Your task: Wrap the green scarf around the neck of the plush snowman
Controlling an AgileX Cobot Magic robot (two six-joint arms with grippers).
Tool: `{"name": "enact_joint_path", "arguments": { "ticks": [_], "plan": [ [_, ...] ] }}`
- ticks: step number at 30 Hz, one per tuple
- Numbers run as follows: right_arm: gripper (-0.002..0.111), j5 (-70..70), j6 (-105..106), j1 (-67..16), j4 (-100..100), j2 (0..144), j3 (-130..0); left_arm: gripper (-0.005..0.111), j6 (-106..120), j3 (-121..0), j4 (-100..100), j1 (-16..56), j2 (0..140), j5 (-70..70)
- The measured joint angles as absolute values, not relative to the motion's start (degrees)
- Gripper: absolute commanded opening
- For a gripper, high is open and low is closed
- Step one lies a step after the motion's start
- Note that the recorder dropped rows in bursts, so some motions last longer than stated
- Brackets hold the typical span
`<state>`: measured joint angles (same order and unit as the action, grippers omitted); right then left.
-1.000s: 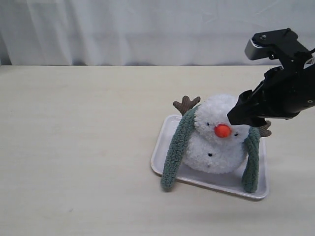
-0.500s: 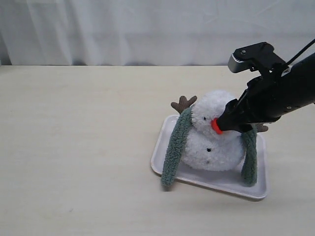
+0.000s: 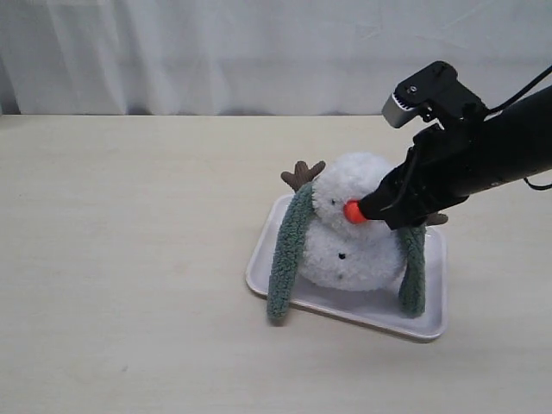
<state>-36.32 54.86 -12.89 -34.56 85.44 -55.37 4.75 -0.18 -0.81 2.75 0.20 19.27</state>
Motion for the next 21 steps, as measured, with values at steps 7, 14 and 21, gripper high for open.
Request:
{"name": "enact_joint_path", "arguments": {
  "ticks": [7,14,21],
  "plan": [
    [0.061,-33.87,56.52,-12.89,-34.88,85.44,-55.37,0.000,4.75,-0.18,-0.81,2.75,0.20,19.27],
    [0.061,-40.90,55.15,-12.89,-35.91,83.11,-60.66,0.000,4.75,-0.18,-0.81,2.75,0.20,19.27],
    [0.049,-54.06,53.29,-13.65,-36.87,79.77,-61.97,0.000,4.75,-0.18,-0.81,2.75,0.20,19.27]
  ]
}}
